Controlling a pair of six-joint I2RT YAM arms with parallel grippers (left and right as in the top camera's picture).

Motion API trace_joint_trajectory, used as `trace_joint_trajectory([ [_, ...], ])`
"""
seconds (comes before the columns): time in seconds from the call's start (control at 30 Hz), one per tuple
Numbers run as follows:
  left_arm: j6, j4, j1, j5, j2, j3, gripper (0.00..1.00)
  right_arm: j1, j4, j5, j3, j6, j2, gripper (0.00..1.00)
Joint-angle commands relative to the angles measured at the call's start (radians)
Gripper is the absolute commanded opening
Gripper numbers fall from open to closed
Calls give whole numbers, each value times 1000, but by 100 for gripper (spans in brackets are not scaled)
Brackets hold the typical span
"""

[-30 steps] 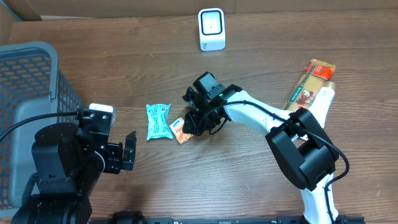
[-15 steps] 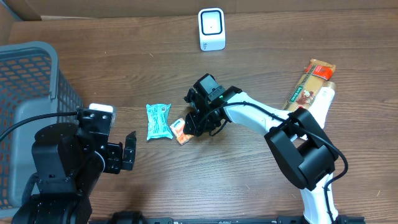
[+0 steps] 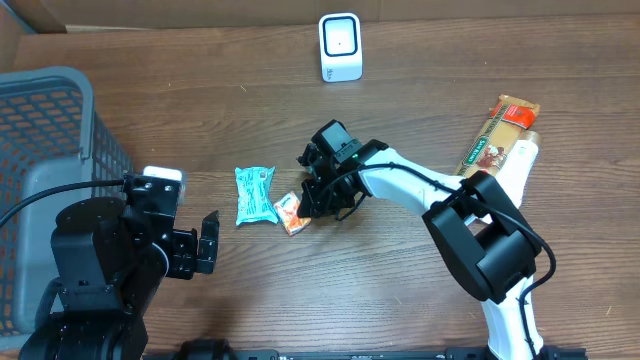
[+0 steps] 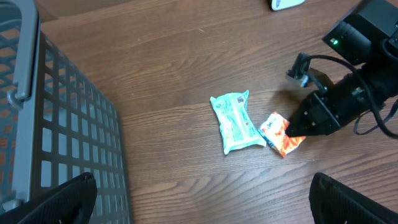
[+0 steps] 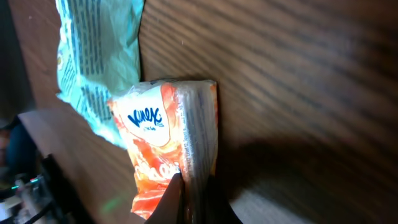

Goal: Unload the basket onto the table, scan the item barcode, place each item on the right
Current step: 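Move the right gripper to the small orange box and grasp it, then lift the orange box and raise it to the scanner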

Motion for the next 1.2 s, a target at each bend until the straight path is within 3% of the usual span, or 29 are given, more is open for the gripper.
trace_joint_trajectory([
  [0.0, 22, 4, 4, -9, 0, 2, 100, -58, -8, -170, -10, -19, 8, 4],
  [0.23, 22, 4, 4, -9, 0, 2, 100, -196, -41, -618, -10, -177, -35, 4],
  [0.6, 22, 4, 4, -9, 0, 2, 100, -310, -123, -940, -10, -279, -180, 4],
  [1.17, 22, 4, 4, -9, 0, 2, 100, -490, -106, -953, -2, -21, -504, 3],
])
